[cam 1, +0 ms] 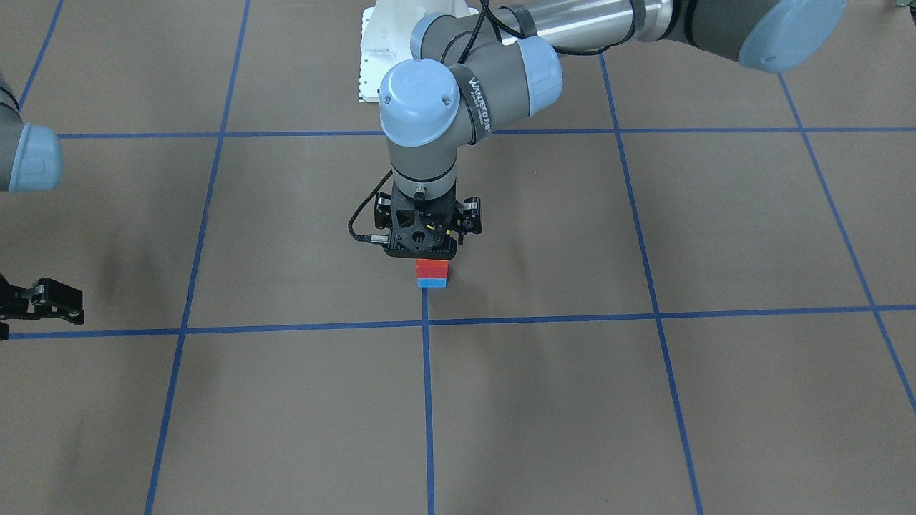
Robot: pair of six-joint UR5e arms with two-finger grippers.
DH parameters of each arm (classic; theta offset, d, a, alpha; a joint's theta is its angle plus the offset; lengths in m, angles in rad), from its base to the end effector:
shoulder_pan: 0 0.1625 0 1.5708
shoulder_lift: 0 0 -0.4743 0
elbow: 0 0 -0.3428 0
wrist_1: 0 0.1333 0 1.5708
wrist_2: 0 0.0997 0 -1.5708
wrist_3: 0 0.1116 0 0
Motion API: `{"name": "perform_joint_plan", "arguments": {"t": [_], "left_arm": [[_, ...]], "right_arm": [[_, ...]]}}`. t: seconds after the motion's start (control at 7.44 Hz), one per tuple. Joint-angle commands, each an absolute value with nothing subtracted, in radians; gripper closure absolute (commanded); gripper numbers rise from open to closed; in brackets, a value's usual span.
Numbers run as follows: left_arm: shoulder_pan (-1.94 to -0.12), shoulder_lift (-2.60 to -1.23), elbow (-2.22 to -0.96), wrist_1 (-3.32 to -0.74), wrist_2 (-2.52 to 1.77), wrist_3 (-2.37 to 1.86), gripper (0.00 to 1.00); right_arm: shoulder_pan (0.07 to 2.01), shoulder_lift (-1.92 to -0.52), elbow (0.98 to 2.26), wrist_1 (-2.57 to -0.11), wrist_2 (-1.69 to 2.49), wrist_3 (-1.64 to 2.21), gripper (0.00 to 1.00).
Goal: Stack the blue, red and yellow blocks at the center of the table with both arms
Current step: 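Lower the yellow cube onto the red cube with the left gripper, then open the left gripper and lift it off the stack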
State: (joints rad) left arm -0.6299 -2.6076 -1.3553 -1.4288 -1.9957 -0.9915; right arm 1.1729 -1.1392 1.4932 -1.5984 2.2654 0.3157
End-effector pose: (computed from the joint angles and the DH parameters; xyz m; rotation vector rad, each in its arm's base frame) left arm 0.5815 -0.5319 0.1694 0.0442 0.7820 0.0963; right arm -0.1917 -0.6157 0.5237 0.0530 -0.7551 -0.1916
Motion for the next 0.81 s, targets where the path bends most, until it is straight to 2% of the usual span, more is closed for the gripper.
{"name": "perform_joint_plan", "arguments": {"t": [0.0,0.13,0.27,0.4,0.54,0.67], "left_arm": [[-0.723,-2.600,-1.429,-1.387,-2.029,-0.976,0.00],[-0.803,-2.565,-1.533,-1.280,-2.080,-0.910,0.00],[-0.878,-2.448,-1.718,-1.190,-2.091,-0.802,0.00],[-0.943,-2.231,-1.902,-1.187,-2.095,-0.713,0.00],[-1.013,-2.079,-1.981,-1.190,-2.095,-0.568,0.00],[-1.104,-1.974,-1.983,-1.210,-2.106,-0.483,0.00]], "right_arm": [[1.184,-1.138,1.496,-1.598,2.269,0.314,0.01],[1.190,-1.140,1.505,-1.597,2.269,0.301,0.01],[1.193,-1.144,1.505,-1.588,2.257,0.272,0.01],[1.190,-1.146,1.490,-1.583,2.231,0.293,0.01],[1.193,-1.143,1.465,-1.527,2.215,0.291,0.01],[1.228,-1.170,1.450,-1.441,2.215,0.293,0.01]]}}
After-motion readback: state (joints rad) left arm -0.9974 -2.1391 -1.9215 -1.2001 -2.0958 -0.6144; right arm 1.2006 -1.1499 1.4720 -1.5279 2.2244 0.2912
